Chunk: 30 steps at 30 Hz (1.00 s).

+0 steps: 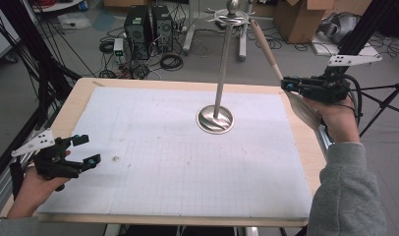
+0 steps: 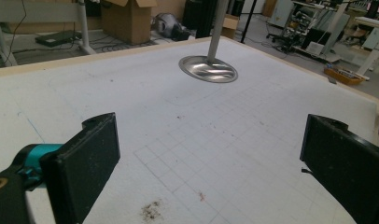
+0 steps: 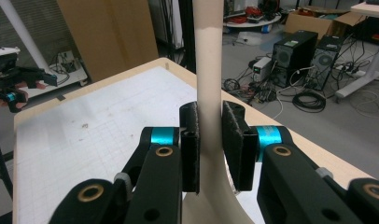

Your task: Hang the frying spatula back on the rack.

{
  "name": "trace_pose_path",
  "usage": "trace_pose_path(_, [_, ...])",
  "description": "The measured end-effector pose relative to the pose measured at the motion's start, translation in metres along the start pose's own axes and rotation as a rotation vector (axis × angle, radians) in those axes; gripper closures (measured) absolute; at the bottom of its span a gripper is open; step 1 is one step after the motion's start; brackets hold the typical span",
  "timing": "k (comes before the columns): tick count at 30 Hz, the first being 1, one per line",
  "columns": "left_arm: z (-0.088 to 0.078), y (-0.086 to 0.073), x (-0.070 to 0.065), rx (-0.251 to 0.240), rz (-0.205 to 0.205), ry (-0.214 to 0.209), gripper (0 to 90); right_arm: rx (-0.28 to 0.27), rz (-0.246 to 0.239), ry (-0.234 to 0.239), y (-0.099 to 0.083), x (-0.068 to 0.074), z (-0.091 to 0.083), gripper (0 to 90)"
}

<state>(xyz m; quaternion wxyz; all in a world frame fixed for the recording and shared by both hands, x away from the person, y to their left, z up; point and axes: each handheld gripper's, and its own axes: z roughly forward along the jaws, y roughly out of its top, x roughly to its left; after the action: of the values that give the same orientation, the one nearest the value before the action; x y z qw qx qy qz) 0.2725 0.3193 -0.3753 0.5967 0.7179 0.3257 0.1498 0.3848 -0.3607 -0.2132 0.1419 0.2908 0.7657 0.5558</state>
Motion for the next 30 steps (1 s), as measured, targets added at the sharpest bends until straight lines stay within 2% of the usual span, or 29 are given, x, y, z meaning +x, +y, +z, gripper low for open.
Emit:
trace_pose_path(23, [0.001,0.001,-0.002,0.005,0.006,-0.002,5.2,0.030,-0.013,-0.022,-0.004,0.005,0.024,77.3])
trace_pose_path(30, [0.001,0.001,-0.002,0.011,0.013,-0.004,5.3,0.047,-0.026,-0.049,-0.004,0.006,0.031,77.3])
